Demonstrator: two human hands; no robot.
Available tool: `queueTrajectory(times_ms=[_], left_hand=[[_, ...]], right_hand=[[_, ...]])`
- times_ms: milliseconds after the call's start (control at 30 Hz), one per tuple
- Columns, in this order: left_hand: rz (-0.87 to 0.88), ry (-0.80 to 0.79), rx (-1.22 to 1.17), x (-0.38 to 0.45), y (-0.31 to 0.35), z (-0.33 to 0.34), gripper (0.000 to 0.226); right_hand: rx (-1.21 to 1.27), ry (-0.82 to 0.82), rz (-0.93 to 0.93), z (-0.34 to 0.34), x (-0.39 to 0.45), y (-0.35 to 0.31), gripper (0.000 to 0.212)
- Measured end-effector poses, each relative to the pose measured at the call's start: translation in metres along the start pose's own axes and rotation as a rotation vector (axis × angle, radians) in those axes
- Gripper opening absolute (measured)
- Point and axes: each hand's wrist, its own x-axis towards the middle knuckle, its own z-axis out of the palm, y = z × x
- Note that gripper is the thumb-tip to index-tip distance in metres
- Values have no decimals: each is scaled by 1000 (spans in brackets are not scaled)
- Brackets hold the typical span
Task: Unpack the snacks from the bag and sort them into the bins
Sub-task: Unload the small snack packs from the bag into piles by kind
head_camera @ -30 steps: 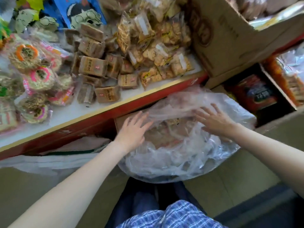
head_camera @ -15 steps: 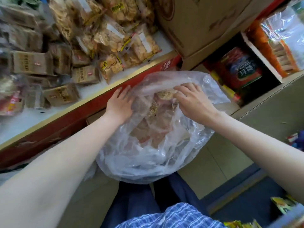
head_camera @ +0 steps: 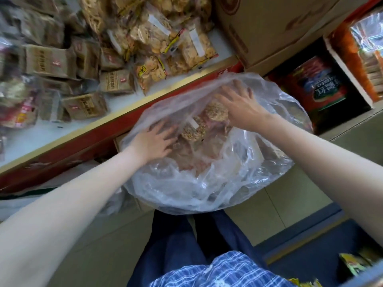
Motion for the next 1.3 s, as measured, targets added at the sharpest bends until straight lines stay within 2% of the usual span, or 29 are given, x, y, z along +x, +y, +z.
queueTrajectory(times_ms=[33,100,133,233,300,367,433,467,533,600,633,733,833,967,1033,1100,1133,1200,1300], left_hand=[[-32,-40,-6,0,-12,-2,56],[-19,8,-24,-8,-32,-5,56],[28,85,-24,-13,-36,-6,54],[235,460,55,-23,-39,5,51],[234,511,43,-27,-30,10,53],[141,565,19,-22,-19,12,57],[10,542,-1,-18,-10,7,57],[-68,495,-21,-16,-8,4,55],[-185,318,-59,-11,-7,0,51],[-226,126,-120,-4,-5,-3,52],[-209,81,-170,0,-4,-6,52],[-154,38,-256,10,-3,-8,53],[-186,-10,-268,4,-2,-10,52],[-257,-56,-251,-4,-4,-13,53],[-260,8,-280,-11,-4,-12,52],[-203,119,-284,-22,0,-7,51],[-181,152,-279,-27,4,-2,50],[-196,146,-300,-40,12,11,51],[-257,56,-311,-60,21,30,51]], right_hand=[[-6,-16,25,-1,1,8,71],[3,-46,81,0,4,31,75],[9,-67,101,0,6,42,75],[-24,-93,105,-3,3,46,68],[-94,29,75,-6,-10,21,60],[-127,203,33,-4,-27,-13,49],[-75,313,-23,8,-38,-44,42],[-42,272,-54,17,-38,-57,43],[80,87,-49,33,-29,-74,53],[218,-24,81,50,-11,-81,64],[279,-43,161,56,-3,-83,66],[361,-22,277,72,11,-93,65],[295,-76,282,81,7,-101,61],[113,-211,346,92,-18,-95,43],[133,-101,354,91,-26,-94,50],[162,72,259,88,-20,-97,63],[159,100,181,87,-14,-99,70],[139,11,81,90,1,-103,84],[37,-110,94,100,4,-108,91]])
